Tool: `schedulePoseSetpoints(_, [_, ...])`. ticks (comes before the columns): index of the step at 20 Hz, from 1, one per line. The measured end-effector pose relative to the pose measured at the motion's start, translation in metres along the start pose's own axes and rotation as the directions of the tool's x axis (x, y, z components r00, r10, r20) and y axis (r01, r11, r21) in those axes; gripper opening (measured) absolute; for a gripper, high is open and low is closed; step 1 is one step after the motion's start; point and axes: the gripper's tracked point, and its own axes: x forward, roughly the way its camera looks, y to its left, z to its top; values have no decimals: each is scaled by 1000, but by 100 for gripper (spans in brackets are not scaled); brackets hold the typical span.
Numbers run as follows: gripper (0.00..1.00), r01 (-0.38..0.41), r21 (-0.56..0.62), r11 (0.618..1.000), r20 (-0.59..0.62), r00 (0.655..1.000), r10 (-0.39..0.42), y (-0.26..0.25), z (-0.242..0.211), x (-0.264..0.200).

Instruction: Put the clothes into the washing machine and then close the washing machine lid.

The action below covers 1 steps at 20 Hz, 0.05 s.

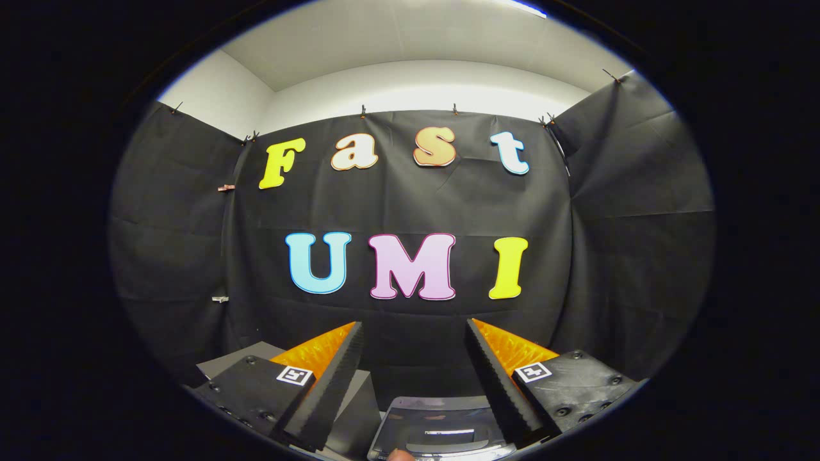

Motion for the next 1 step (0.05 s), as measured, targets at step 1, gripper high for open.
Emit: schedulePoseSetpoints(1, [99, 1, 0, 1000, -3, 1000, -1, 0, 0, 2])
